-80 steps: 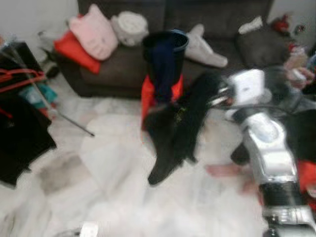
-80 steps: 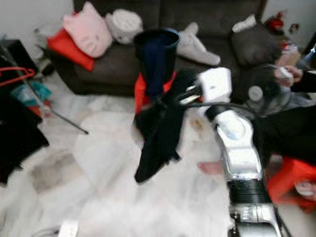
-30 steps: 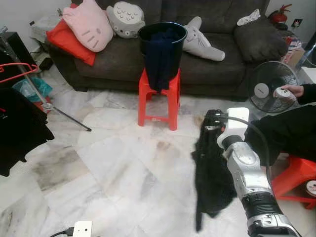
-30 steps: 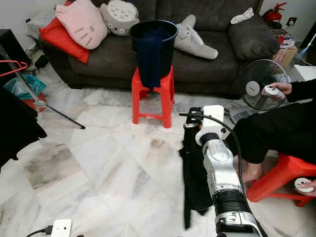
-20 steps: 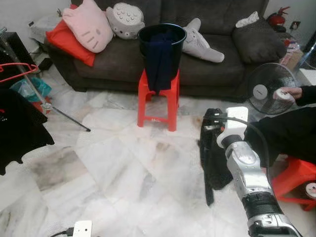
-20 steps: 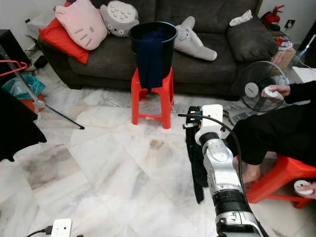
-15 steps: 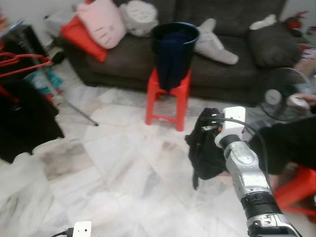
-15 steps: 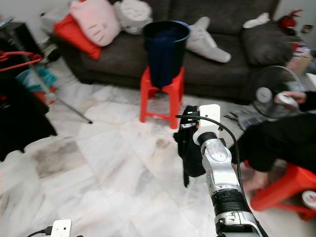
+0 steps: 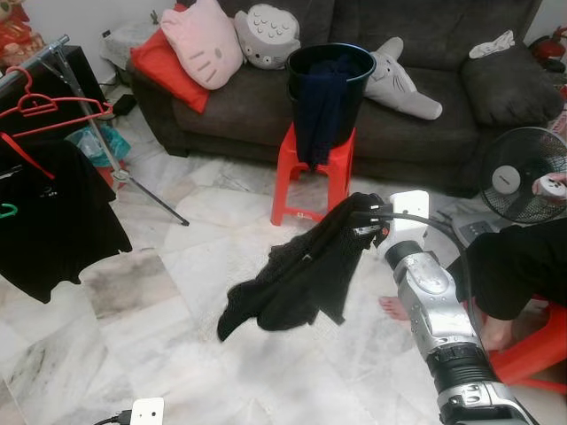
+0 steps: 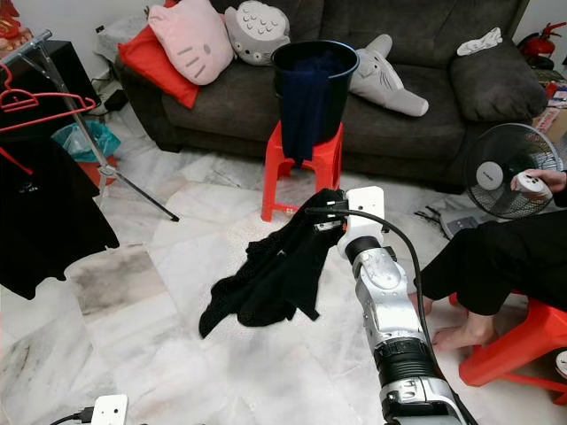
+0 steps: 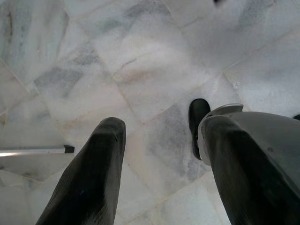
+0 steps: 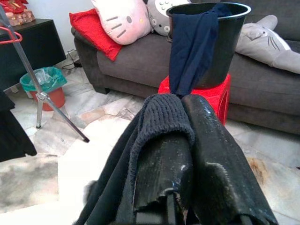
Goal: Hang hanger
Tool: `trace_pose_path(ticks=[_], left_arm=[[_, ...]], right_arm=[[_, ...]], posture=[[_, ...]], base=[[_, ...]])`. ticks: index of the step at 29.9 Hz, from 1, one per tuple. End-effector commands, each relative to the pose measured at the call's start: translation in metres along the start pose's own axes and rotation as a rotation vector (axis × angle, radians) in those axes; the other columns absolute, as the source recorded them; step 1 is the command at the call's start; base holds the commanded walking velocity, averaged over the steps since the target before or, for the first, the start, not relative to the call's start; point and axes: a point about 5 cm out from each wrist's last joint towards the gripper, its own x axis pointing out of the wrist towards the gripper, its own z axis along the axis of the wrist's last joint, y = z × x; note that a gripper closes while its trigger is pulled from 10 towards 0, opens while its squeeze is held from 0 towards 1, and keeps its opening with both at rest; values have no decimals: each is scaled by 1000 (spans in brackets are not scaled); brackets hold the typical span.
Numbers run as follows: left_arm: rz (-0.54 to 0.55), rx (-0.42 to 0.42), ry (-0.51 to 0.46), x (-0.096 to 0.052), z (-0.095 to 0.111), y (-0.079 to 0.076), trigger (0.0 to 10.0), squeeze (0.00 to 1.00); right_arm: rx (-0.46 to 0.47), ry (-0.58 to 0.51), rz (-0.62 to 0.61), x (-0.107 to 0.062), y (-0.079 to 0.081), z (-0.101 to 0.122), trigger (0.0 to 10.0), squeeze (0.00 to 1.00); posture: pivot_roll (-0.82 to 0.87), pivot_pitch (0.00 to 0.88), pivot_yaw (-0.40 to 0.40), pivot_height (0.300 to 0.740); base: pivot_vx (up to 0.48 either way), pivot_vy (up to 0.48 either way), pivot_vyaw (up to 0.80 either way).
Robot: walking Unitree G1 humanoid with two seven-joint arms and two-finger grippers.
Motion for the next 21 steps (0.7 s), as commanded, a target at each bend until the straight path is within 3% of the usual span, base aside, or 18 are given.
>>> trace_pose_path(ticks=[1,4,21], left_arm=[[4,-3,24,-1,-5,2,10000,0],[5,-2,24,-1,-5,2,10000,0],[2,1,24,-1,-5,1,10000,0]], right_arm=[[-6,-67,-1,3,0,15,10000,0],[-16,-69,-3,3,0,15,10000,0],[-14,-74,-4,3,-1,14,10000,0]], posture=[[-22,93,17,740],[-19,93,18,740],[-18,96,17,740]], base=[[240,0,0],[242,0,0],[247,0,690]])
